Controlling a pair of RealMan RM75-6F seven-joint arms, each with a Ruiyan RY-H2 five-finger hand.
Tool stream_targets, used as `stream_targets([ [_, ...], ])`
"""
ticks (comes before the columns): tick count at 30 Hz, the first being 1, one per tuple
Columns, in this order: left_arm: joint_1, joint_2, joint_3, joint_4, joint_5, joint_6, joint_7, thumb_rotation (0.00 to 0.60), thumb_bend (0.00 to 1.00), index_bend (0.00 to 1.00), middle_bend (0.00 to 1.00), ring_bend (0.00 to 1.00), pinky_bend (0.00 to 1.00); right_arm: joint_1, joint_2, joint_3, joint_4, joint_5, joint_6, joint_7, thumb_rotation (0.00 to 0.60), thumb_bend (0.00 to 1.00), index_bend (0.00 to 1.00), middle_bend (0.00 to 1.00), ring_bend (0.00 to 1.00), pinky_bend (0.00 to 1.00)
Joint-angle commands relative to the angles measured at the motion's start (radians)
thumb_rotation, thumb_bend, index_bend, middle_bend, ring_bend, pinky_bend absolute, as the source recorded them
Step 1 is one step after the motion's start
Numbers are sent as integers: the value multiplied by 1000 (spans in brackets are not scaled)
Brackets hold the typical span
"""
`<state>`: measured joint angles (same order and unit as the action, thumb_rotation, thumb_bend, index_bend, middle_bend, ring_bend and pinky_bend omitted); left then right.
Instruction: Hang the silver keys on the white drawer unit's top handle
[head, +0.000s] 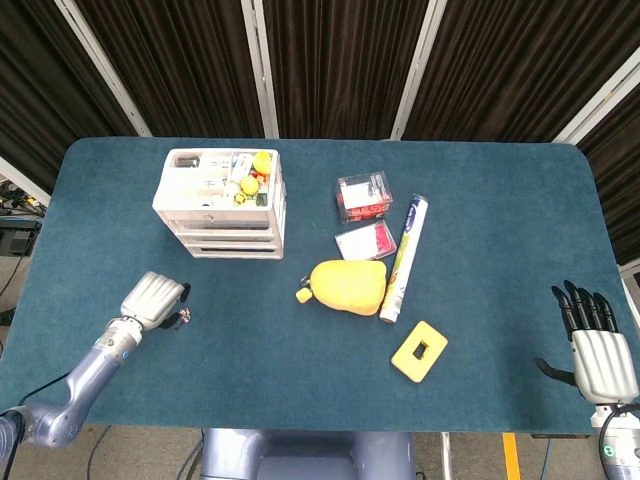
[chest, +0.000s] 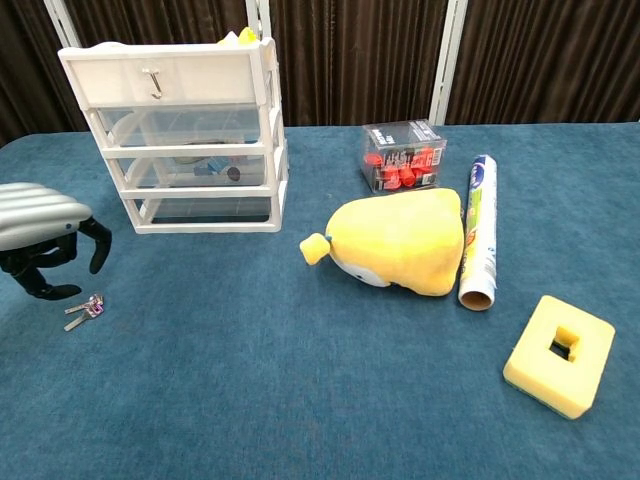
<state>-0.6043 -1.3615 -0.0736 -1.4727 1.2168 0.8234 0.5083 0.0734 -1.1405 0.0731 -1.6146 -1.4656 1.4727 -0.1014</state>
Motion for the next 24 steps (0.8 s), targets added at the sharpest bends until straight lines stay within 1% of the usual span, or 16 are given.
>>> stream_targets([
  [1, -14, -7, 3, 6, 11, -10, -19, 600, 317, 468, 897, 818, 698, 0, 0, 1, -1, 2, 0, 0, 600, 4, 0, 0, 0, 0],
  [5, -38, 0, 23, 16, 22, -50, -19, 600, 318, 468, 890, 811, 698, -3, -1, 3, 0, 5, 4, 1, 600, 3, 0, 0, 0, 0],
  [11, -67, 19, 39, 26, -1, -108, -30, 600, 312, 468, 886, 806, 698, -3, -3, 6, 4, 7, 7, -9, 600, 3, 0, 0, 0, 0],
  [16, -76, 22, 44, 42, 24, -99, -48, 600, 313, 483, 886, 807, 697, -1, -4, 7, 5, 8, 6, -11, 600, 3, 0, 0, 0, 0],
  [24, -77, -12, 52, 95, 78, -63, -116, 600, 313, 485, 886, 806, 697, -1, -6, 7, 6, 8, 7, -17, 600, 3, 0, 0, 0, 0],
])
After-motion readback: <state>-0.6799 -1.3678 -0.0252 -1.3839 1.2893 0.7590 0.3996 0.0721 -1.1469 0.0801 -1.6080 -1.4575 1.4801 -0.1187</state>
